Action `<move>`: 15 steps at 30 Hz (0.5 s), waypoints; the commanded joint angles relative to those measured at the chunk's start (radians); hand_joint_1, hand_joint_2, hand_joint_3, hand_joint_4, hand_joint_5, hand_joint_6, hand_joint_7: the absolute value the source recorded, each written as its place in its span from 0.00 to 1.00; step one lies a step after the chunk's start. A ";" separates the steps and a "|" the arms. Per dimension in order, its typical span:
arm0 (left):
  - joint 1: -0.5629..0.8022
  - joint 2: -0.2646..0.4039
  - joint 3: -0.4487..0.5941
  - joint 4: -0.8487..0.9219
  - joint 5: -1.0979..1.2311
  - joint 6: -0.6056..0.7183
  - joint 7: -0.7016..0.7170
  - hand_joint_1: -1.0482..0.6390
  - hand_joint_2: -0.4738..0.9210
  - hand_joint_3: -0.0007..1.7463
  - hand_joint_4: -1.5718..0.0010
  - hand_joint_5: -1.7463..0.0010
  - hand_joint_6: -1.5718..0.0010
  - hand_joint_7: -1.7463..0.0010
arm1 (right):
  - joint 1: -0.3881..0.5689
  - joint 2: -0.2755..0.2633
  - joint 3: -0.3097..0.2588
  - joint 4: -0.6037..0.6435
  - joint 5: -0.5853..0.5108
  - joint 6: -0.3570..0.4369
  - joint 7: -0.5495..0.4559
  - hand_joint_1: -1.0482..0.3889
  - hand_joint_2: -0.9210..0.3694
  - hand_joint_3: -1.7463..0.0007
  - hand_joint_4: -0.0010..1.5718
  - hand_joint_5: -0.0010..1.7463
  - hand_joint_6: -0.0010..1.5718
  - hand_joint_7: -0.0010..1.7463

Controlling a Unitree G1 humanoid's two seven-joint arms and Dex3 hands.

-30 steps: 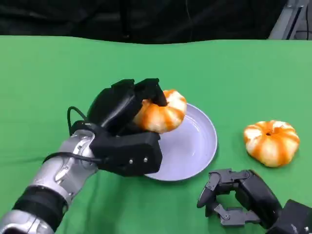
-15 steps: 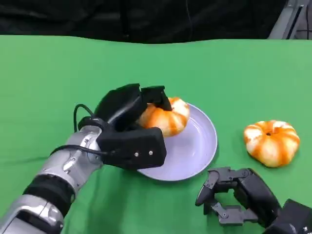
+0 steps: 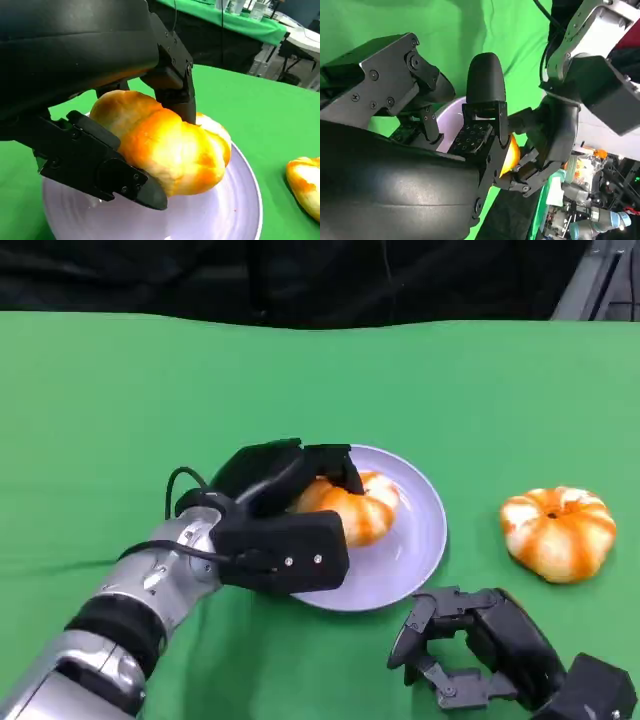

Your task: Grasp the bread from the table and place it into the plate.

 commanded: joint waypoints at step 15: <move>-0.077 0.003 -0.006 0.023 -0.033 -0.015 -0.113 0.23 1.00 0.16 0.51 1.00 0.42 0.99 | 0.014 0.004 0.010 -0.005 0.006 -0.013 0.016 0.80 0.36 0.31 0.65 0.76 0.64 0.59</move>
